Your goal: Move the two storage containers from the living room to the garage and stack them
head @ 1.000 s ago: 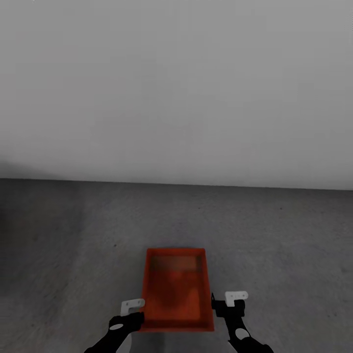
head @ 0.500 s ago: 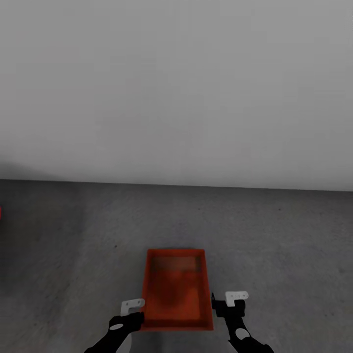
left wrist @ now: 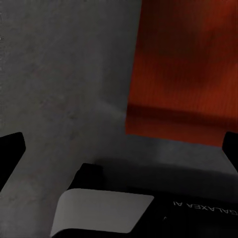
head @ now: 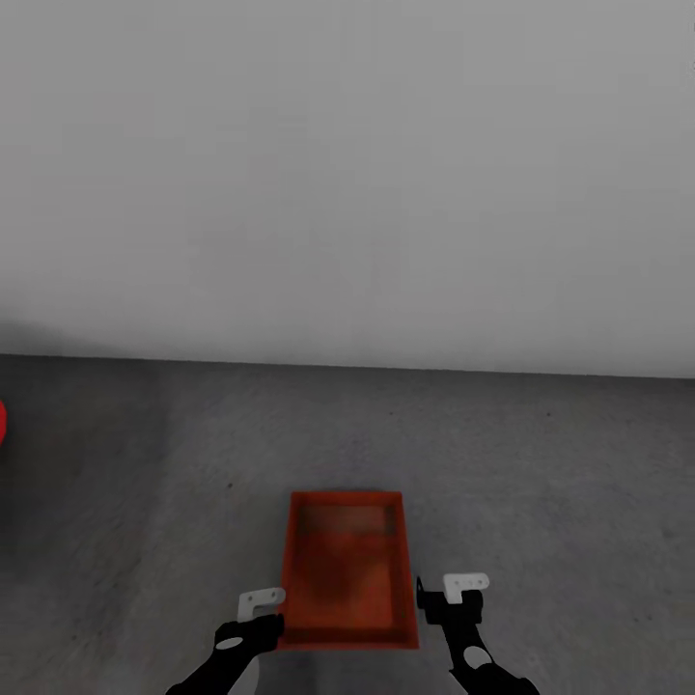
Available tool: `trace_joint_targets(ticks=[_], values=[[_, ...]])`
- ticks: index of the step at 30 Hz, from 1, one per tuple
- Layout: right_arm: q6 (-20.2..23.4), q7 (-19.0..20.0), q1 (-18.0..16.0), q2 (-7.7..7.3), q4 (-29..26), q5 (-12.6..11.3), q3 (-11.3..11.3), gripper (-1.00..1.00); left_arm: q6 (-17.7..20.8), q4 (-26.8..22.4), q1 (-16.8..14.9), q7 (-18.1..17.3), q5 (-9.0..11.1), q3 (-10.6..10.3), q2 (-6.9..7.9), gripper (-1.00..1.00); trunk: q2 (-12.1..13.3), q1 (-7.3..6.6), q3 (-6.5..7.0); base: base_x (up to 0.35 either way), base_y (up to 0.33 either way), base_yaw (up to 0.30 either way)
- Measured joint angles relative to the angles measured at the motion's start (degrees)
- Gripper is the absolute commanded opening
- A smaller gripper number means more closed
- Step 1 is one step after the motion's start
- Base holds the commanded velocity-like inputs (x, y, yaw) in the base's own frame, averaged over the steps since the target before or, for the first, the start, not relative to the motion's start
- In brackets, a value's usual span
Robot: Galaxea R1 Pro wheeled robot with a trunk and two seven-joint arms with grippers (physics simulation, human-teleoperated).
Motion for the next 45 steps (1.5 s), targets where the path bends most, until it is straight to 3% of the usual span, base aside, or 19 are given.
trace_joint_targets(ticks=[14, 34, 45], values=[[-0.39, 0.0, 0.0, -0.01, -0.02, 0.0, 0.0, 1.0, 0.0, 0.0, 0.0, -0.01, 0.0, 0.0, 0.0, 1.0, 5.62, -3.08, 2.52, 0.0, 0.0, 0.0], [-0.79, 0.09, 0.0, 0.0, 0.0, 0.0, 0.0, 1.0, -0.02, 0.0, -0.02, 0.07, -0.08, 0.01, -0.08, 1.0, 5.63, -3.08, 2.52, -0.003, 0.001, 0.0], [-0.78, 0.03, 0.0, 0.04, 0.0, 0.0, 0.0, 1.0, -0.07, 0.07, 0.0, 0.13, -0.17, 0.0, -0.15, 1.0, 5.64, -3.05, 2.52, -0.225, 0.095, 0.0]])
